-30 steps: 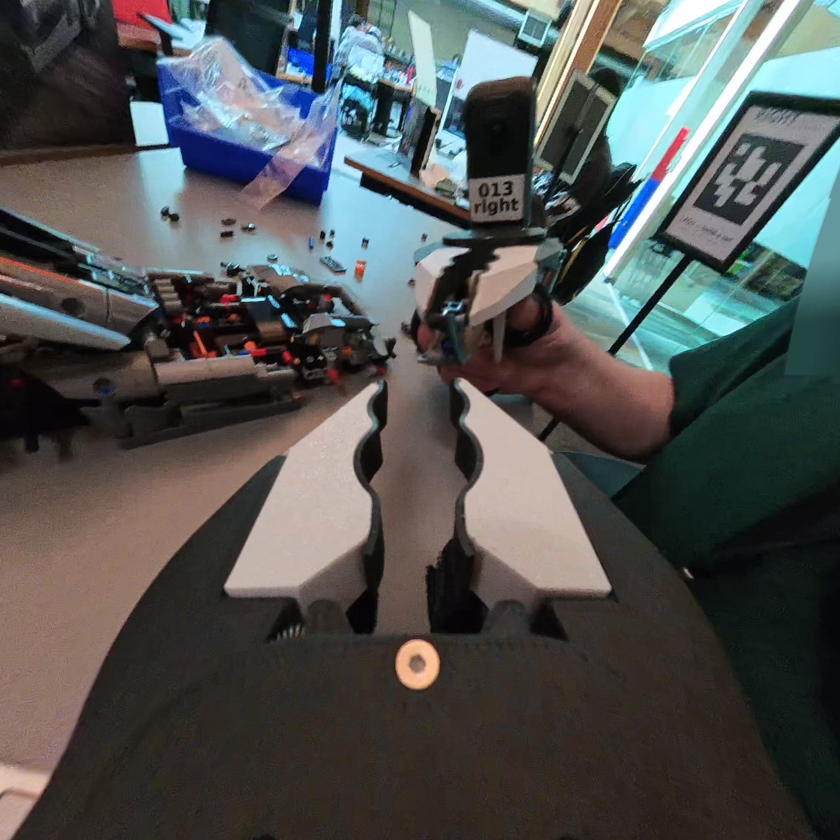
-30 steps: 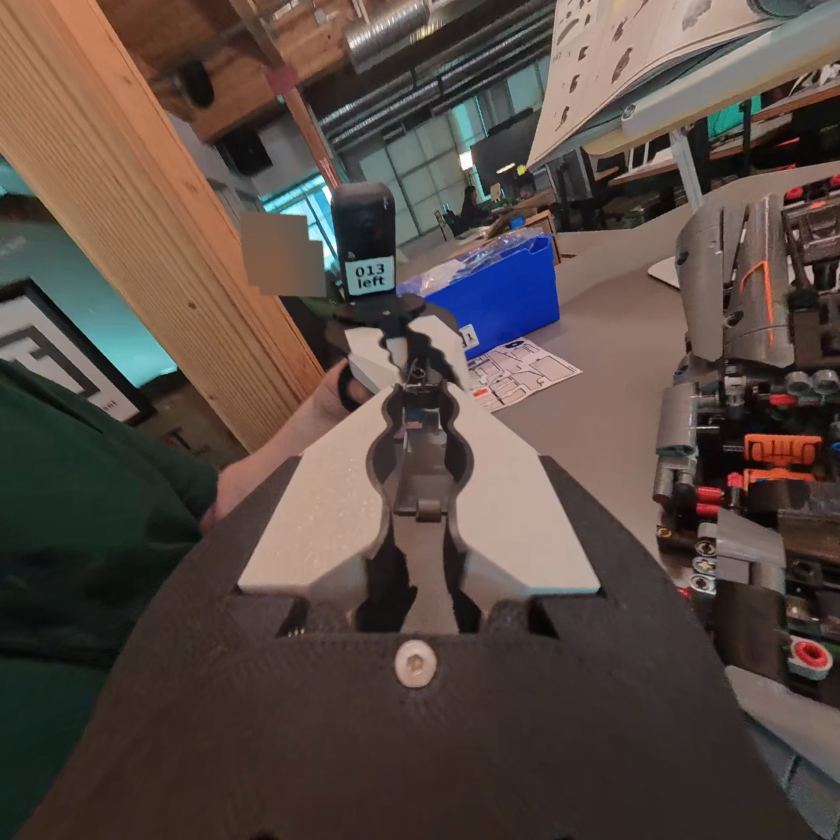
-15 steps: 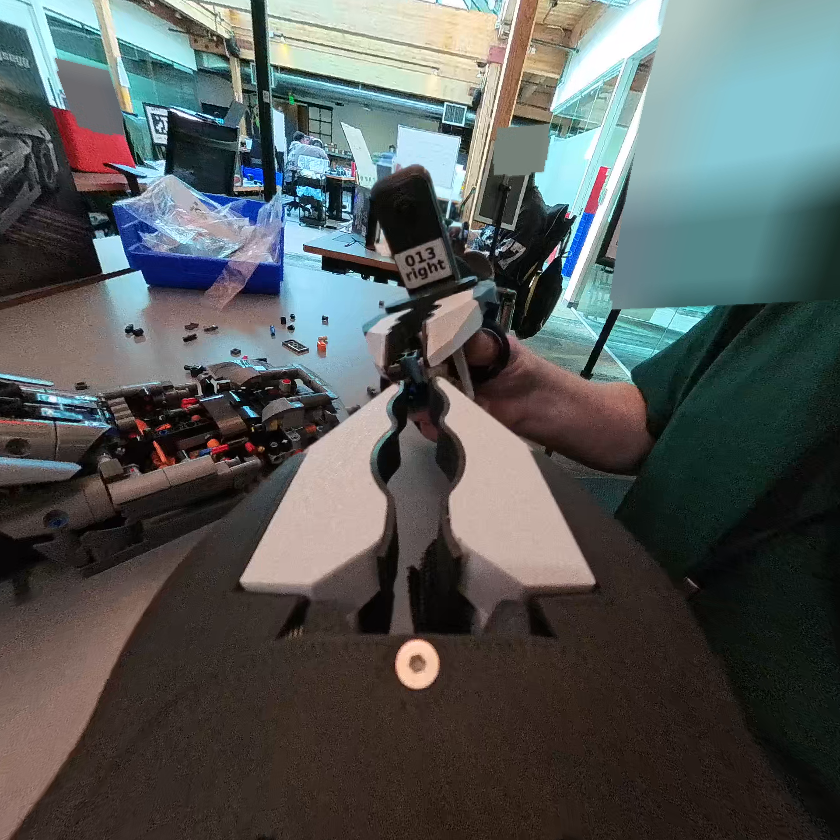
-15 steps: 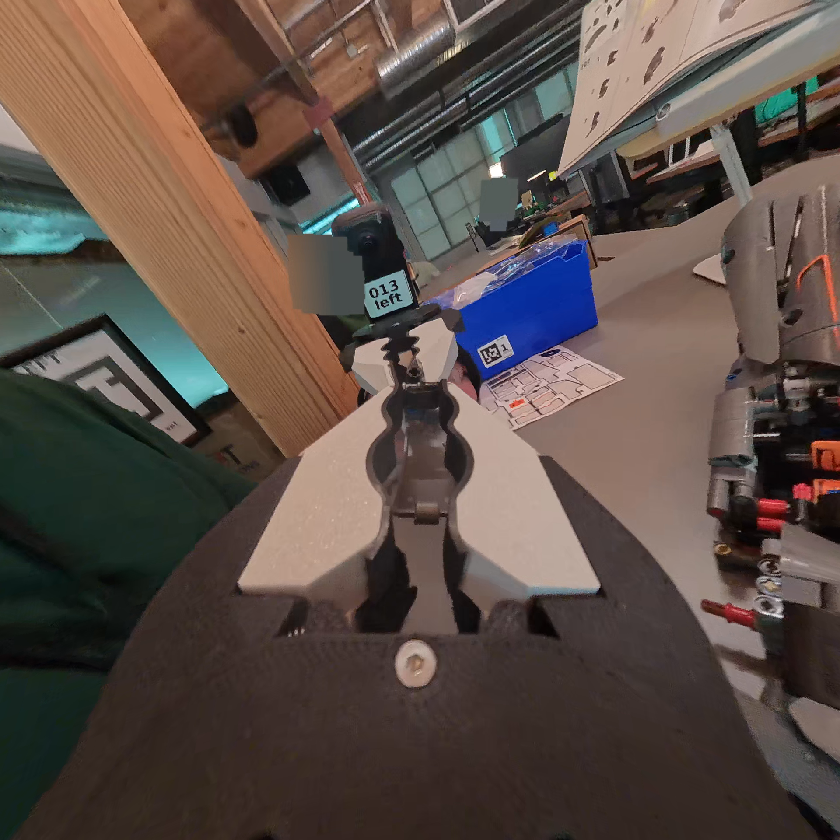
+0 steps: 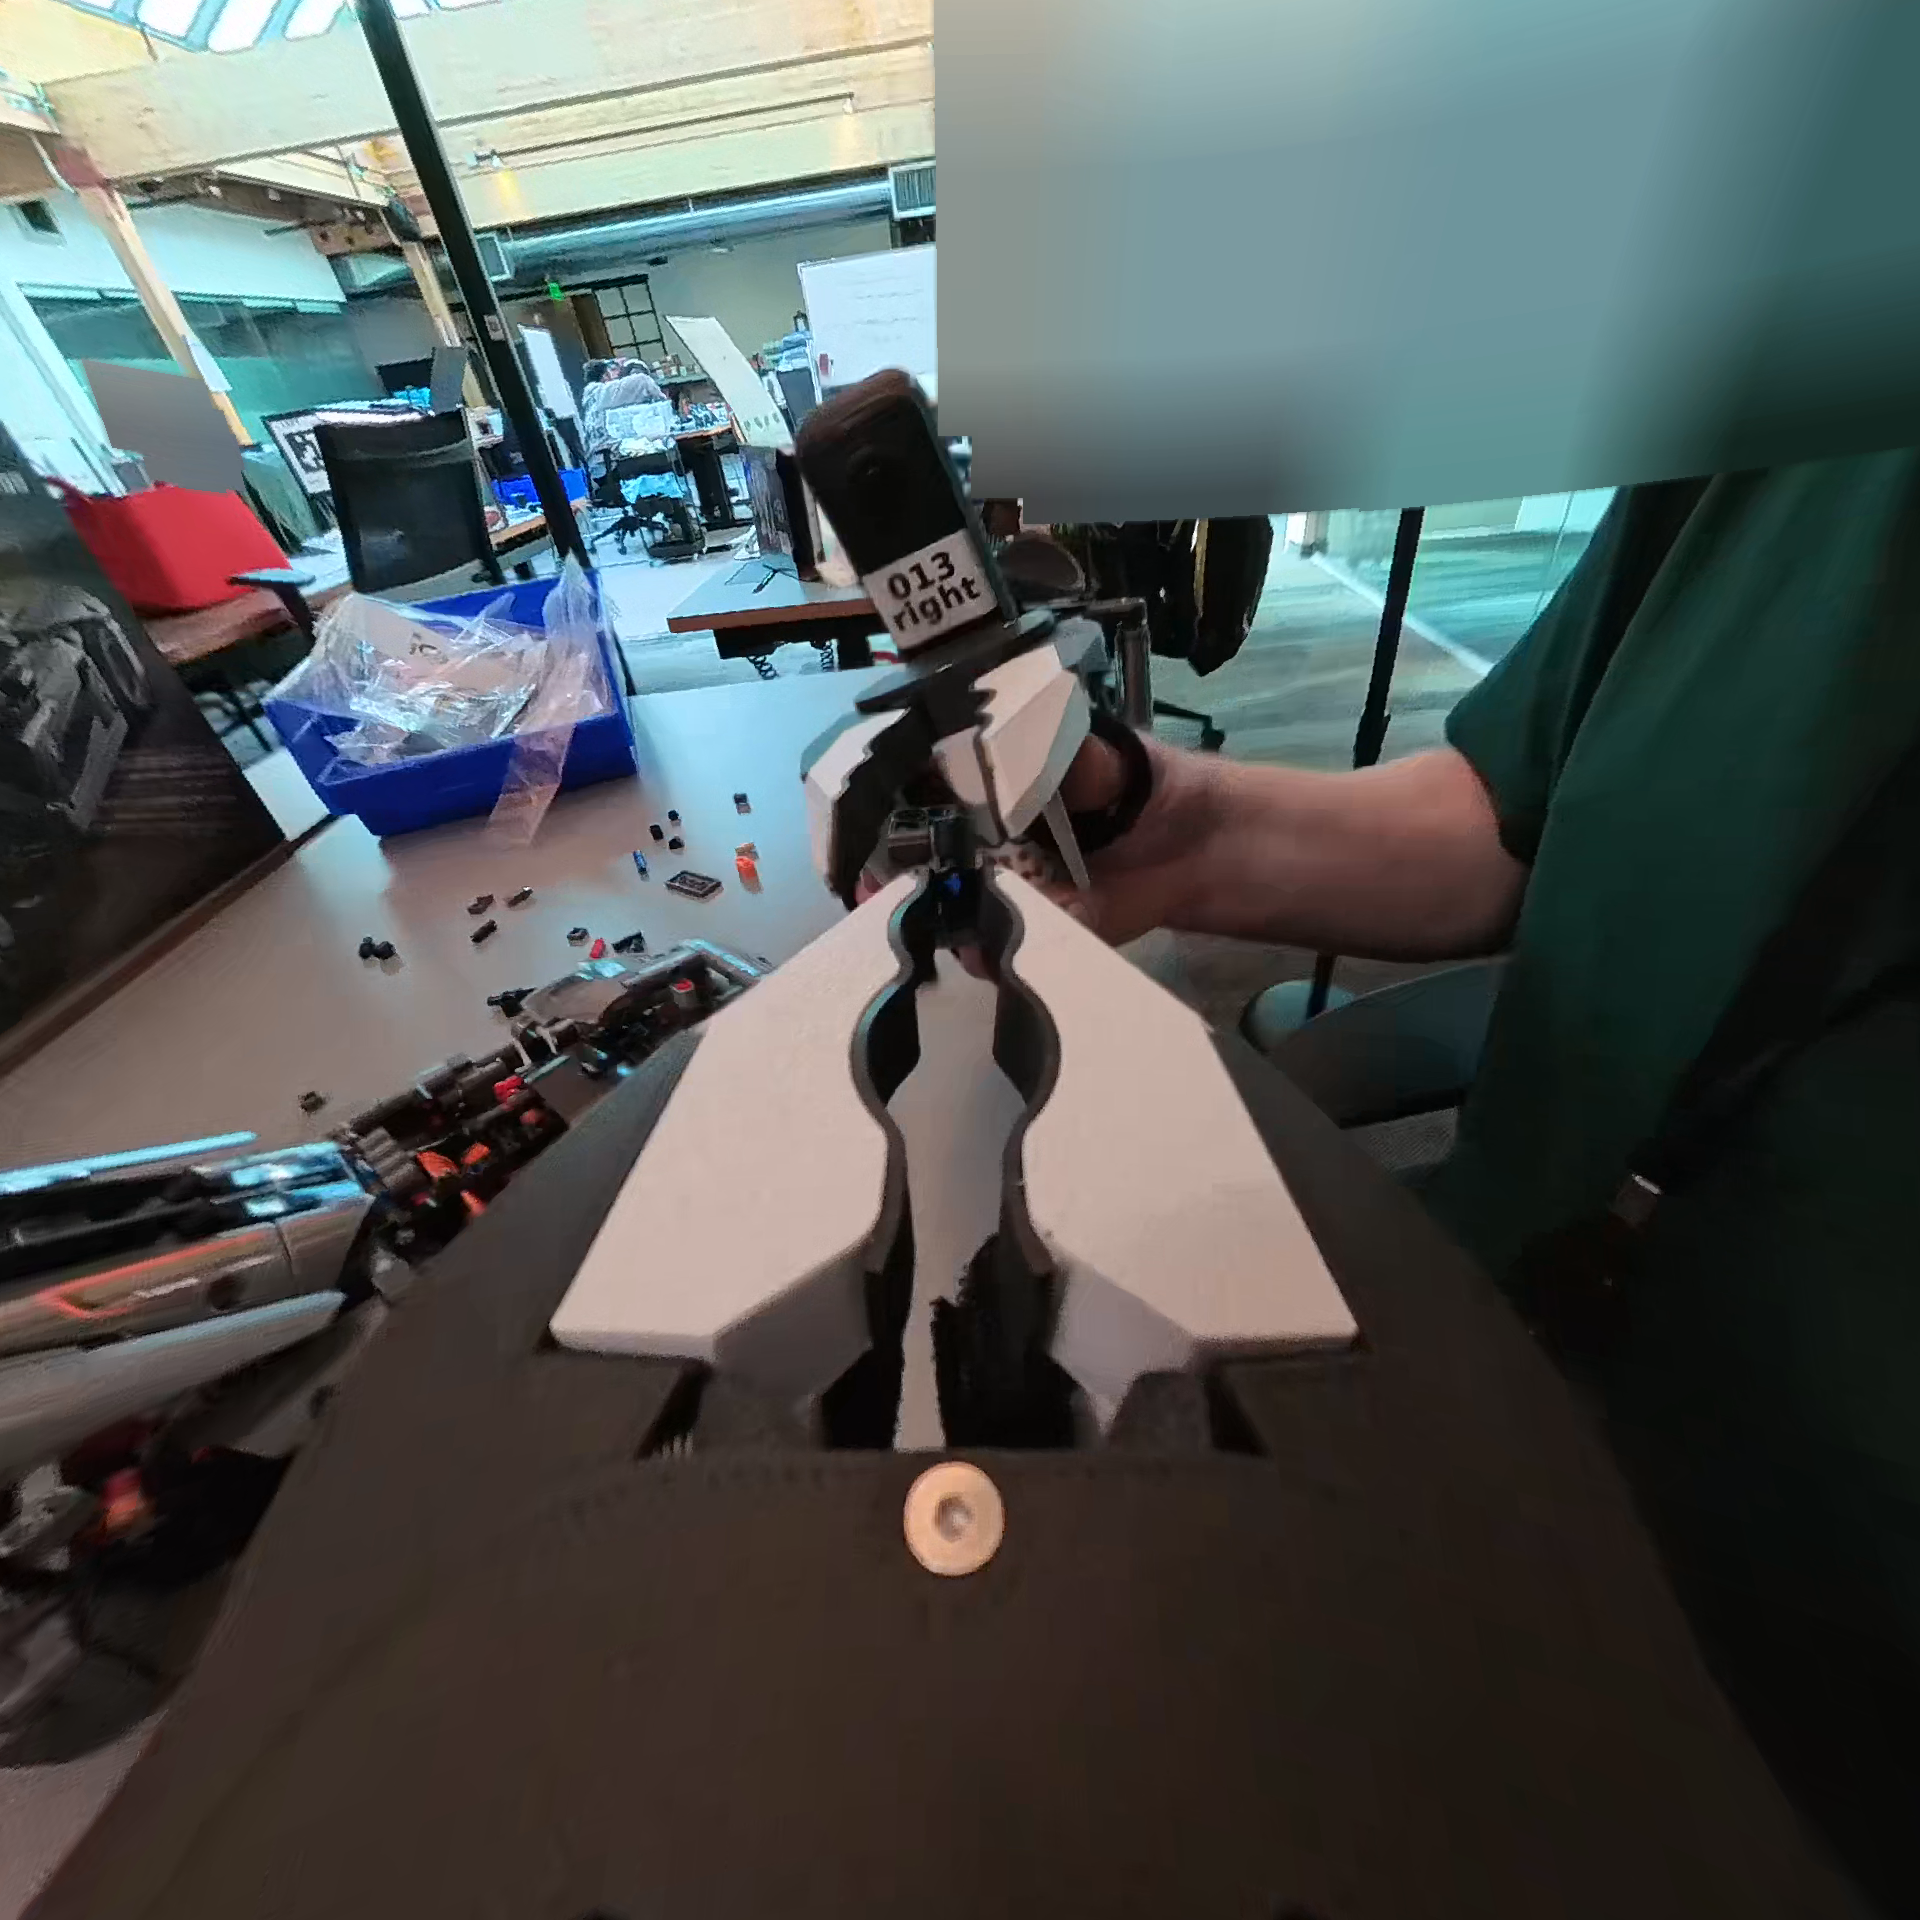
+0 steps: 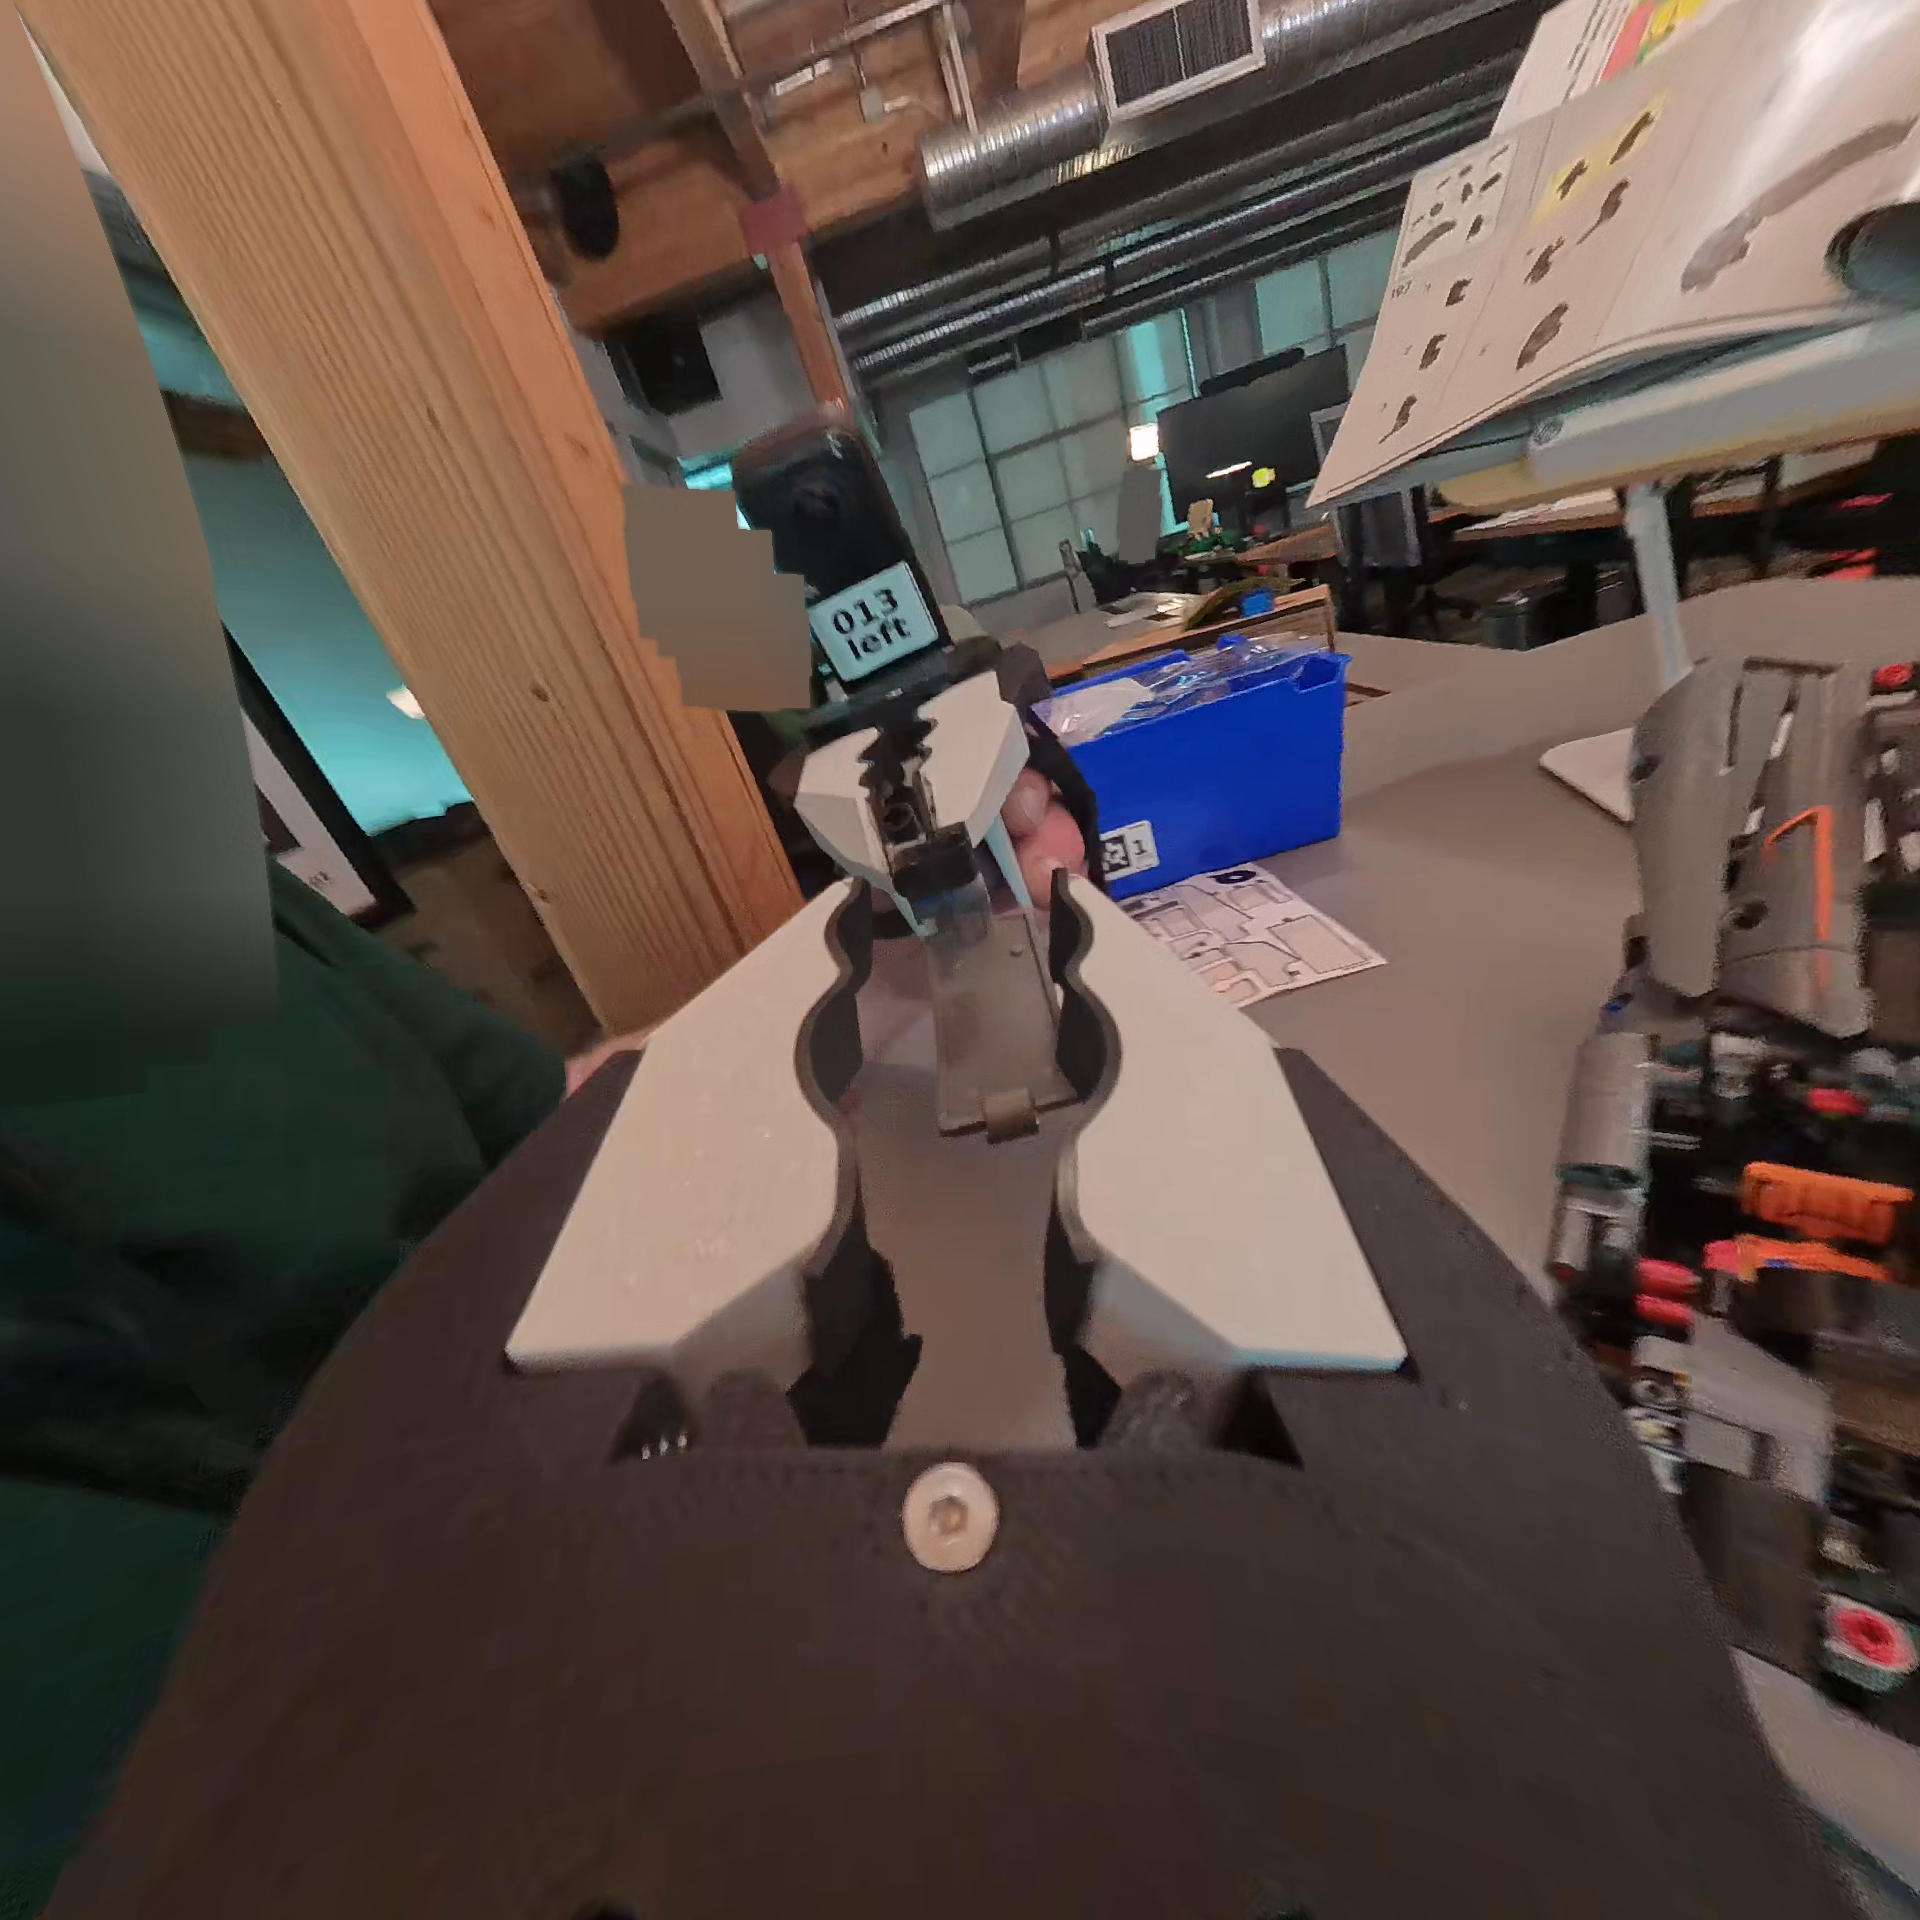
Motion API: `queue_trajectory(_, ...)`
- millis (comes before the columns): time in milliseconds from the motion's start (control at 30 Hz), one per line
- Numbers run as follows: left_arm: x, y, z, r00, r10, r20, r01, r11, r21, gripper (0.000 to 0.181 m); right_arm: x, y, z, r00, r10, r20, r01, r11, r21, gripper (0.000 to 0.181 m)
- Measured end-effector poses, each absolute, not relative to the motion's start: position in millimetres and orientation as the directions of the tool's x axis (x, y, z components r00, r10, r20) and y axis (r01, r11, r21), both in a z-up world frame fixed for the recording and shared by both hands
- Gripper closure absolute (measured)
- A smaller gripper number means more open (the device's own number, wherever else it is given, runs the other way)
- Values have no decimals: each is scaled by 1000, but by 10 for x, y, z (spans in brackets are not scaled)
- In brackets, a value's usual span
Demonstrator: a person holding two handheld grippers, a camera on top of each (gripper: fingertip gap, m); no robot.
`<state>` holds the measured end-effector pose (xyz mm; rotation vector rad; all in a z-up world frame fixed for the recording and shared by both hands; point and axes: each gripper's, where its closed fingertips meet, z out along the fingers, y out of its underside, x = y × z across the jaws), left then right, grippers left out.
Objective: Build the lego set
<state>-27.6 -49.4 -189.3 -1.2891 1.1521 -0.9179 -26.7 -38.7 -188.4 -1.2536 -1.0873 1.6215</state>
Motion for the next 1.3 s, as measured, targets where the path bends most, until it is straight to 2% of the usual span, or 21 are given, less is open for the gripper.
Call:
queue_trajectory(133, -221, -495, -1848, 265, -900, -346, -280, 272, -921, 176, -136, -266, -1817, -20, 995, -100, -44, -101, -994, 142)
queue_trajectory(267, -202, -363, -1962, 256, -676, -692, -651, 409, -640, 177, 56, -230, -1713, 104, 993, 62, 27, 60, -998, 144)
queue_trajectory(333, -183, -312, -1981, 189, -550, -814, -765, 437, -473, 176, 69, -310, -1741, 68, 997, 46, 70, 41, -997, 150)
queue_trajectory(433, -121, -288, -1944, 96, -398, -912, -838, 461, -290, 177, 53, -284, -1833, 61, 997, -42, 103, -48, -993, 152)
queue_trajectory(600, 2, -338, -1946, -21, -270, -963, -854, 506, -123, 176, 42, -279, -1867, -17, 980, -198, 51, -197, -979, 153)
queue_trajectory(700, 11, -333, -1944, -58, -228, -972, -860, 506, -68, 177, 33, -303, -1878, -60, 972, -225, 38, -223, -974, 160)
queue_trajectory(800, 31, -342, -1939, -69, -218, -973, -853, 519, -56, 177, 42, -302, -1843, -101, 959, -265, 8, -266, -964, 169)
queue_trajectory(933, 58, -343, -1897, -74, -197, -978, -846, 531, -43, 176, 71, -293, -1798, -156, 935, -320, -47, -330, -943, 172)
queue_trajectory(1133, 91, -308, -1838, 27, -207, -978, -828, 543, -138, 176, 90, -241, -1724, -168, 928, -333, -145, -358, -923, 174)
queue_trajectory(1300, 92, -267, -1805, 38, -173, -984, -835, 535, -126, 174, 88, -197, -1710, -181, 916, -358, -194, -390, -900, 175)
